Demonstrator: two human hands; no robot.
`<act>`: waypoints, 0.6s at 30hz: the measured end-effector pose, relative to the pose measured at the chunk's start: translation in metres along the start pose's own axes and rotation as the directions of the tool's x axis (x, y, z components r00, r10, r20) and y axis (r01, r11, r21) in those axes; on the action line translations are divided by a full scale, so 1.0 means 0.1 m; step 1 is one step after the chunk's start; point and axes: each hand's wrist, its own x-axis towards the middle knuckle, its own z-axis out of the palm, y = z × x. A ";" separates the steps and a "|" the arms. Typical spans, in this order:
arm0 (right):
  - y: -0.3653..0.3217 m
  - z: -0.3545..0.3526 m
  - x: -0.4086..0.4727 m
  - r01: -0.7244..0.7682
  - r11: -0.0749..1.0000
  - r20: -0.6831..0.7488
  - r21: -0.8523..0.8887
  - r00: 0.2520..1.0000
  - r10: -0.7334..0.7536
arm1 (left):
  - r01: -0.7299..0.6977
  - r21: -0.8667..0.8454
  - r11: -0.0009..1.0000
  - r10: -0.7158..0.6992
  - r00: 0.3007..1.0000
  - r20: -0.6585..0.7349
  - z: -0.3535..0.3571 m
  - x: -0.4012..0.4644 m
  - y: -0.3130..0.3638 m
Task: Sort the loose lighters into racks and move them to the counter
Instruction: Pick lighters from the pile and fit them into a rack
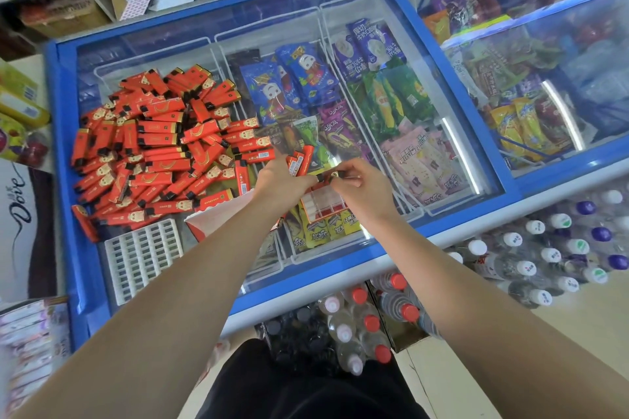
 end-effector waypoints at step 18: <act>-0.03 0.07 -0.06 -0.345 0.936 0.007 0.069 0.939 0.345 | 0.137 -0.574 0.807 -0.146 0.989 0.030 -0.10 -0.08 -0.05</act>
